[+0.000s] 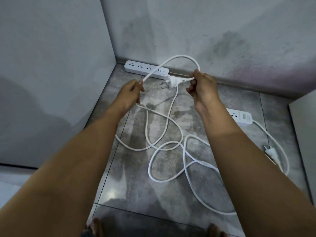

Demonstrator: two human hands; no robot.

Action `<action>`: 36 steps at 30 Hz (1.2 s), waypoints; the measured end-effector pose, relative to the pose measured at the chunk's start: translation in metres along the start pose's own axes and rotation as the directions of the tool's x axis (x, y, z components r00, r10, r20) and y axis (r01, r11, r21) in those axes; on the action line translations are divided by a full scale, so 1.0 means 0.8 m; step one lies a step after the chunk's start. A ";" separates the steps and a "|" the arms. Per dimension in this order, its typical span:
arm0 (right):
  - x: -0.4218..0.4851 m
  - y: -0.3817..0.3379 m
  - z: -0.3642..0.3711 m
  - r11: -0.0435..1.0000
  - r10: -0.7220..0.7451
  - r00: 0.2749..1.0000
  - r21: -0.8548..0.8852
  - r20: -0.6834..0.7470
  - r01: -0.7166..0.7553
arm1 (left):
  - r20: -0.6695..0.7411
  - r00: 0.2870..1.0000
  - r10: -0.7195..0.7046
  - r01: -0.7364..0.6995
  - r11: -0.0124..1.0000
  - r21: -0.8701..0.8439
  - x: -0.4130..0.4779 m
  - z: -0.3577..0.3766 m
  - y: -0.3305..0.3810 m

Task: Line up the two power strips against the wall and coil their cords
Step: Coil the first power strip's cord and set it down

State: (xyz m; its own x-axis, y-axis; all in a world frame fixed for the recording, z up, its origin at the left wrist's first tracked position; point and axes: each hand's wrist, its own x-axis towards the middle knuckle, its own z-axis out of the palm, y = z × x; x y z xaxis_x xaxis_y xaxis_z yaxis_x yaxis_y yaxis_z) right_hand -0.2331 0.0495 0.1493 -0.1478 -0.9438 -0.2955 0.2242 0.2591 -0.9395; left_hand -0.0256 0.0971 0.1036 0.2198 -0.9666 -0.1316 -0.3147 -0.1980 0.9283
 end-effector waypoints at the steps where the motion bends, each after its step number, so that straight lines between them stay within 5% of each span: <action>1: 0.000 0.001 0.002 0.999 0.028 1.000 0.030 -0.011 -0.028 | 0.025 1.000 -0.011 0.012 0.999 -0.038 -0.003 0.006 0.000; 7: -0.014 0.012 0.019 0.989 0.124 0.992 0.073 0.022 -0.126 | 0.177 0.983 -0.050 0.089 0.970 -0.226 -0.007 0.035 0.017; 13: -0.034 0.021 0.024 0.978 0.111 0.991 -0.184 0.079 -0.095 | 0.197 0.975 -0.103 0.174 0.905 -0.388 -0.006 0.049 0.034; 22: -0.051 0.031 0.022 0.830 0.185 0.956 -0.557 0.227 -0.028 | 0.094 0.969 -0.229 0.243 0.803 -0.545 0.003 0.052 0.050; 25: -0.040 0.038 0.020 0.789 0.091 0.987 -0.614 0.134 0.011 | 0.081 0.972 -0.221 0.227 0.787 -0.573 0.006 0.045 0.051; 28: -0.028 0.039 0.014 0.722 -0.127 0.992 -0.686 -0.009 0.087 | 0.131 0.976 -0.177 0.219 0.843 -0.491 0.008 0.035 0.043; 31: -0.022 0.034 0.013 0.663 -0.272 0.959 -0.707 0.080 0.247 | 0.243 0.959 -0.143 0.214 0.931 -0.295 0.005 0.028 0.038; 36: -0.021 0.032 0.016 0.698 -0.097 0.960 -0.669 0.263 0.254 | 0.389 0.898 -0.206 0.249 0.966 -0.064 0.001 0.033 0.046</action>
State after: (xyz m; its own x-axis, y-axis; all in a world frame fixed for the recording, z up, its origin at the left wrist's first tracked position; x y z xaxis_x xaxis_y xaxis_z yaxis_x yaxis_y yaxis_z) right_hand -0.2124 0.0692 0.1327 0.0895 -0.9851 -0.1468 -0.5259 0.0784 -0.8469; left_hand -0.0611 0.0850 0.1285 -0.0969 -0.8906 -0.4444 -0.1906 -0.4216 0.8865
